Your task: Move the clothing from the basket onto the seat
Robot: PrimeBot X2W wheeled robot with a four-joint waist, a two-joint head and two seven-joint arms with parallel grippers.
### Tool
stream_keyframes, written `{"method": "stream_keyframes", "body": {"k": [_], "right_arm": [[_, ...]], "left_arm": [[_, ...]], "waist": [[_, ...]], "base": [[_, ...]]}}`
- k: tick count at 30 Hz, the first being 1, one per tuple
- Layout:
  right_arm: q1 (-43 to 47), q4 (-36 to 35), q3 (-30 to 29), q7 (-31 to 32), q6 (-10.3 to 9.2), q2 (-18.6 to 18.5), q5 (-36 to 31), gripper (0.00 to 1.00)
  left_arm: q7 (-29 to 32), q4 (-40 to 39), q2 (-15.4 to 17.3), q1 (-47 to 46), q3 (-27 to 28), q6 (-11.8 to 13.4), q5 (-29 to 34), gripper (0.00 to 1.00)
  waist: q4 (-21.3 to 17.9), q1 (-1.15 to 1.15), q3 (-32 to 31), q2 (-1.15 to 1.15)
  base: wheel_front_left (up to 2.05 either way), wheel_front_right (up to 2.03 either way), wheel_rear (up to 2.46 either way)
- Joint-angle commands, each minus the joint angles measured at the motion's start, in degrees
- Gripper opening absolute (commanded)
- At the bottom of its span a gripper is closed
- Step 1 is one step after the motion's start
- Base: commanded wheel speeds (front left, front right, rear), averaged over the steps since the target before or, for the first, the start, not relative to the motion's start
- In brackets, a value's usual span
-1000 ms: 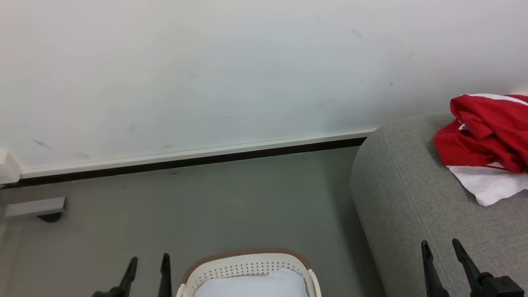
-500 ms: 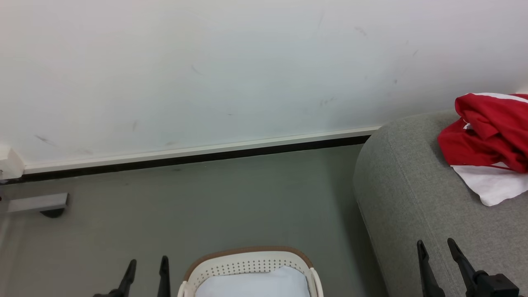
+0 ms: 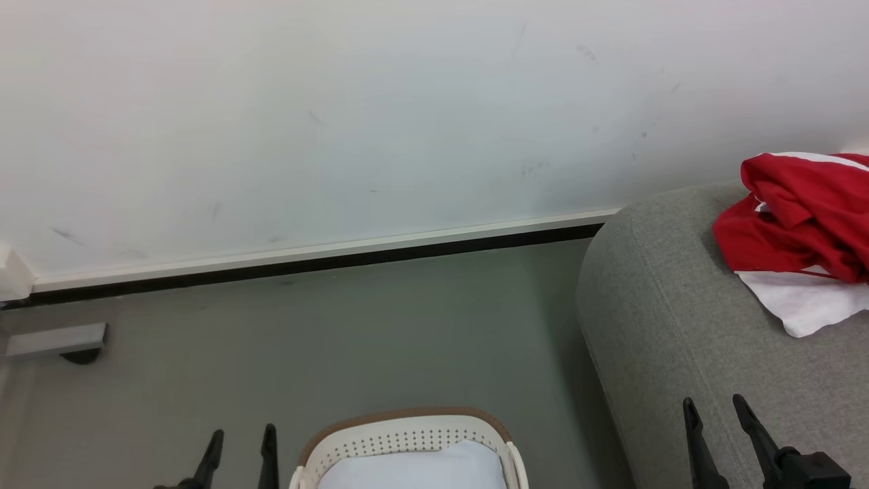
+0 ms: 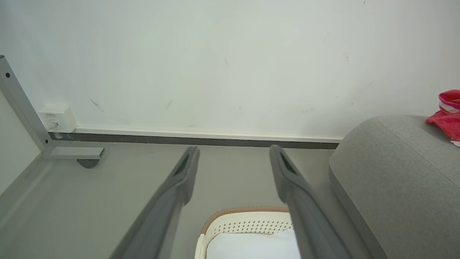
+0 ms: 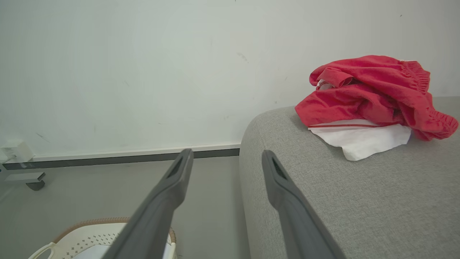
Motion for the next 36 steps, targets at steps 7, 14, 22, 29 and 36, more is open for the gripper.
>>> {"method": "stream_keyframes", "body": {"k": [7,14,22,29,36], "right_arm": [[0.1,0.4,0.4,0.0,-0.15,0.1,0.6,1.0],[0.1,0.5,0.5,0.0,-0.15,0.2,0.7,1.0],[0.8,1.5,0.5,0.0,0.0,0.2,0.5,0.0],[0.5,1.5,-0.3,1.8,-0.01,0.2,6.3,0.0],[0.2,0.5,-1.1,3.7,-0.01,0.3,13.6,0.0]], "left_arm": [[-0.1,0.5,-0.2,-0.5,0.6,-0.4,1.2,1.0],[-0.1,0.6,-0.4,-0.6,1.0,-0.8,1.5,1.0],[0.0,1.8,-0.8,0.0,0.8,-1.1,1.0,0.0],[2.1,2.7,-0.9,-1.0,1.7,-1.6,-4.8,0.0],[3.8,2.3,-0.8,-1.8,2.3,-2.2,-12.5,0.0]], "waist": [[0.0,0.0,0.1,0.0],[-0.1,0.0,0.2,0.0],[-0.2,0.0,0.2,0.0],[0.0,0.0,0.2,0.0],[0.2,0.0,0.2,0.0]], "base": [[0.0,0.0,0.0],[0.0,0.0,0.0],[0.0,0.0,0.0],[0.0,0.0,0.0],[0.0,0.0,0.0]]}}
